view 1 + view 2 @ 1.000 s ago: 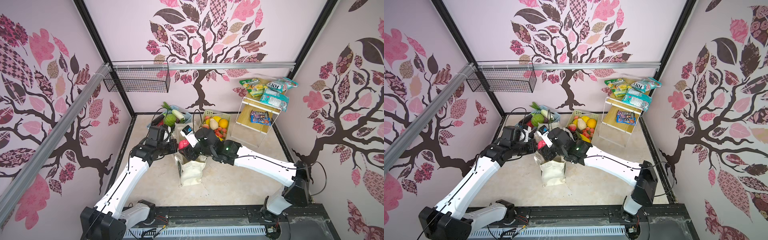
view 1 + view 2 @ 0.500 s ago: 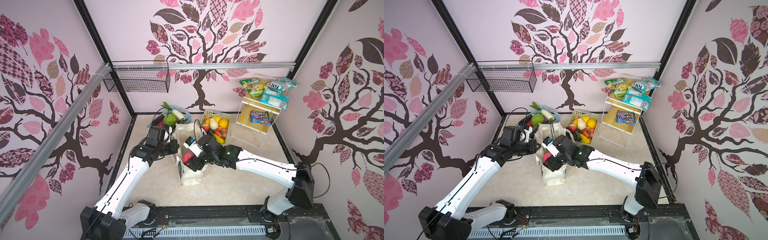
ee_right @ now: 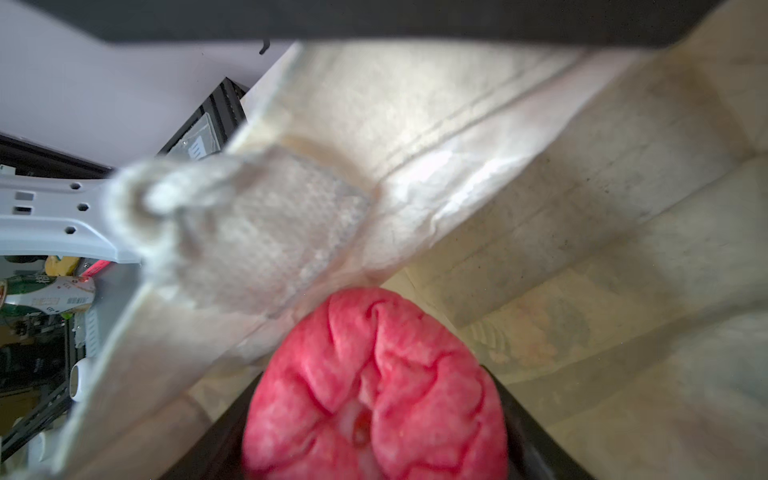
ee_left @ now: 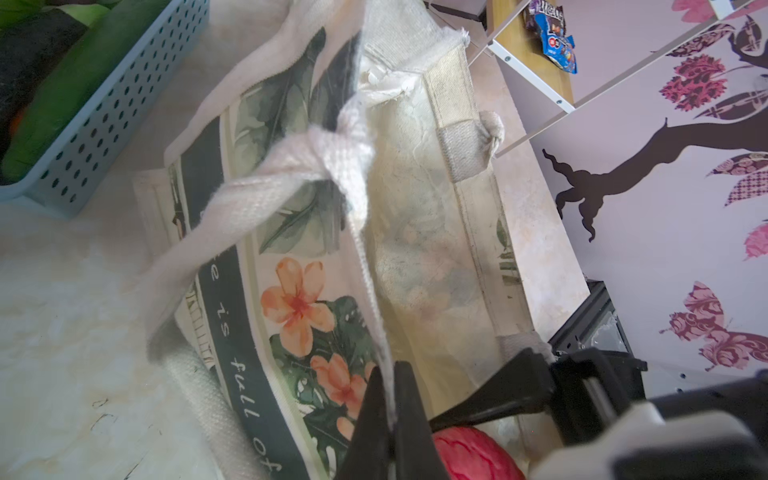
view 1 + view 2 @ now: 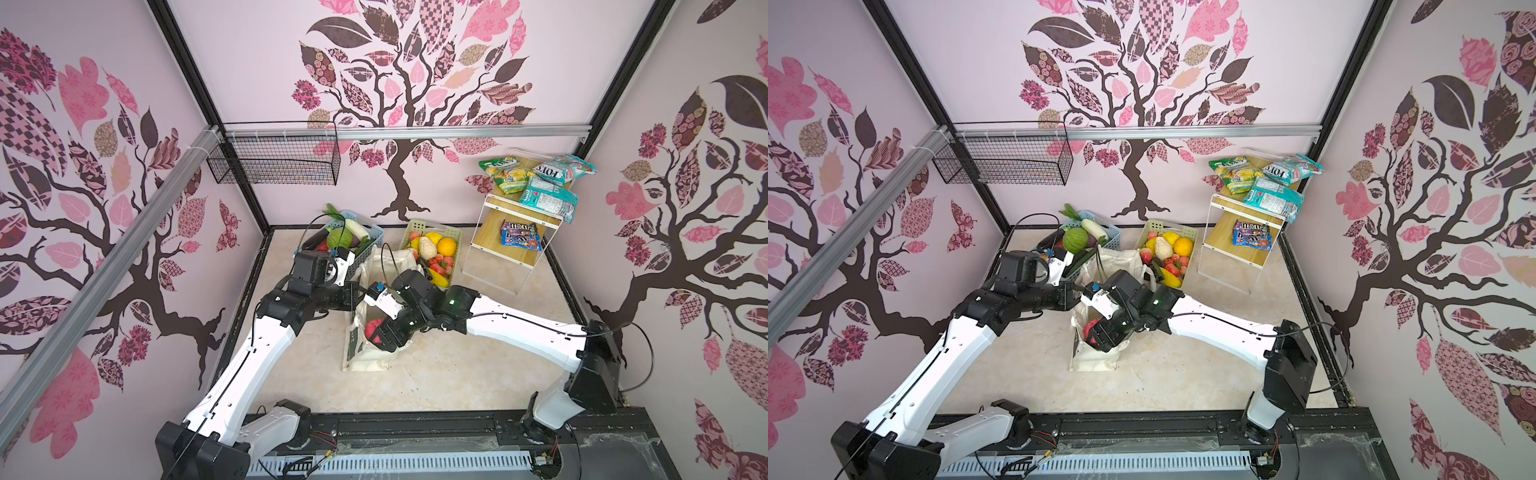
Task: Place the food into the grocery bag and tie it
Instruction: 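Lower the peach into the bag with the right gripper while the left holds the rim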
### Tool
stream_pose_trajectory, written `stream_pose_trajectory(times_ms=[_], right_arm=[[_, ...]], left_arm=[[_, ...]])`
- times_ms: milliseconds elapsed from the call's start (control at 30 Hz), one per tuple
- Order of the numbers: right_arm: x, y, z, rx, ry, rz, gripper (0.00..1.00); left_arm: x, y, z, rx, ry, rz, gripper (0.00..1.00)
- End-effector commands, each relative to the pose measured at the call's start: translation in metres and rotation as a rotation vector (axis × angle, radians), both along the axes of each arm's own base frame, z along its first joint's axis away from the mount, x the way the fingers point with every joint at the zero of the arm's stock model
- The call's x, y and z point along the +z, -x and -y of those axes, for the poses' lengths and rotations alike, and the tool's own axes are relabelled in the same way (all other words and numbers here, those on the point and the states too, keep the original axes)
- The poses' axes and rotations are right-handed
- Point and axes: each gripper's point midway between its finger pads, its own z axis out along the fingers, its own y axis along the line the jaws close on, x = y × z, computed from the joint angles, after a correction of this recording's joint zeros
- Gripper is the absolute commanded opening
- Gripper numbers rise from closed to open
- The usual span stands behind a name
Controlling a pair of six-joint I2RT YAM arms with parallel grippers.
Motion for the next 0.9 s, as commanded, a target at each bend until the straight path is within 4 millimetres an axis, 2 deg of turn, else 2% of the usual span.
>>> stream_pose_trajectory(times_ms=[0,133,233,433,667,867], right_arm=[[-0.006,0.006,-0.002,0.022,0.017,-0.099,0.73],[0.006,-0.008,0.004,-0.022,-0.022,-0.111,0.73],[0.008,-0.01,0.003,-0.036,-0.06,-0.127,0.72],[-0.003,-0.005,0.002,-0.08,-0.144,-0.177,0.71],[-0.023,-0.003,0.0,-0.092,-0.122,-0.225,0.71],[-0.033,-0.012,-0.015,-0.147,-0.159,-0.296,0.71]], left_arm=[[0.043,-0.003,0.013,-0.081,0.077,0.156,0.0],[0.045,-0.002,0.011,-0.069,0.085,0.171,0.0],[0.049,-0.003,0.012,-0.063,0.095,0.171,0.0],[0.052,-0.005,0.007,-0.016,0.104,0.181,0.0],[0.058,0.002,0.009,-0.044,0.121,0.201,0.0],[0.052,0.007,0.017,-0.084,0.133,0.172,0.0]])
